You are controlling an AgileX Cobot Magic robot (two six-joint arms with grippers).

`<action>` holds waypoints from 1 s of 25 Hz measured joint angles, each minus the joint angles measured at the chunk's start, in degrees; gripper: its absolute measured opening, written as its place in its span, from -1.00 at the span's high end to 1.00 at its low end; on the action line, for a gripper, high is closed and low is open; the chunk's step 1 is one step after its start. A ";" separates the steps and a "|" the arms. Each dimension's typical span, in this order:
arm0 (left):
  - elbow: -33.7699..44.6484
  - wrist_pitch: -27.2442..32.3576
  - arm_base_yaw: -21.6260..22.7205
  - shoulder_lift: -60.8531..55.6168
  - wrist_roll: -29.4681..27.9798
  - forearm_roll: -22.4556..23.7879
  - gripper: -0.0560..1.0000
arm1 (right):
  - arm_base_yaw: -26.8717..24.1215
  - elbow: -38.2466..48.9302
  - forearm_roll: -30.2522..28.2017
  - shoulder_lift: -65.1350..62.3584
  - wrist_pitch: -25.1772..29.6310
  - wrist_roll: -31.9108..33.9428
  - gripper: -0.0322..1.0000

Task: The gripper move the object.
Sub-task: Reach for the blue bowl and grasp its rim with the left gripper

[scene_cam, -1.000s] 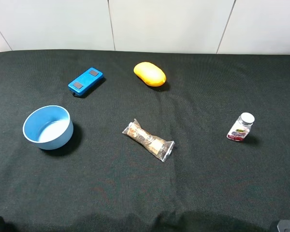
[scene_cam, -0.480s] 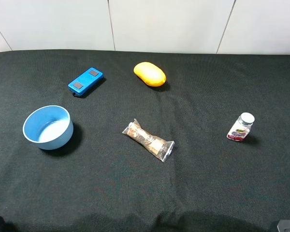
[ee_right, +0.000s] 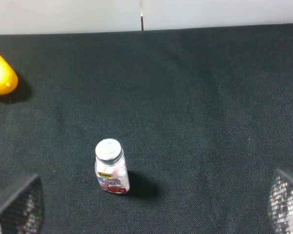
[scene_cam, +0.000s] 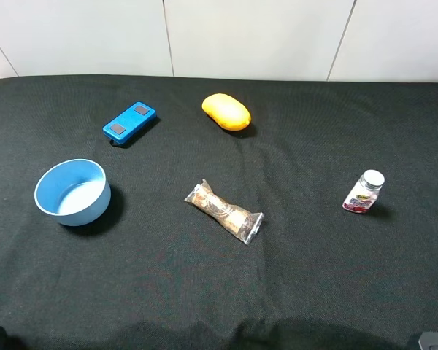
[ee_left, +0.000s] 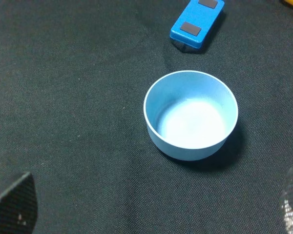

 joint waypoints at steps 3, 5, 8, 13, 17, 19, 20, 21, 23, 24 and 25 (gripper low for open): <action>0.00 0.00 0.00 0.00 0.00 0.00 -0.99 | 0.00 0.00 0.00 0.00 0.00 0.00 -0.41; 0.00 0.00 0.00 0.09 0.00 -0.07 -0.99 | 0.00 0.00 0.00 0.00 0.00 0.00 -0.41; -0.36 0.00 0.00 2.65 0.00 -0.91 -0.99 | 0.00 0.00 0.00 0.00 0.00 0.00 -0.41; -2.82 0.12 0.00 10.28 0.54 -1.47 -0.99 | 0.00 0.00 0.00 0.00 -0.05 0.00 -0.41; -4.86 0.25 0.00 16.88 2.72 -2.49 -0.99 | 0.00 0.00 0.00 0.00 -0.05 0.00 -0.41; -5.98 0.42 0.00 20.28 3.71 -3.17 -0.99 | 0.00 0.00 0.00 0.00 -0.05 0.00 -0.41; -6.42 0.49 0.00 22.14 4.28 -3.56 -0.99 | 0.00 0.00 0.00 0.00 -0.05 0.00 -0.41; -6.95 0.54 0.00 24.00 4.89 -3.84 -0.99 | 0.00 0.00 0.00 0.00 -0.05 0.00 -0.41; -7.67 0.54 0.00 27.34 6.11 -4.03 -0.98 | 0.00 0.00 0.00 0.00 -0.05 0.00 -0.41; -8.03 0.54 0.00 29.14 6.63 -4.16 -0.98 | 0.00 0.00 0.00 0.00 -0.05 0.00 -0.41; -8.26 0.54 0.00 30.95 6.98 -4.36 -0.98 | 0.00 0.00 0.00 0.00 -0.05 0.00 -0.41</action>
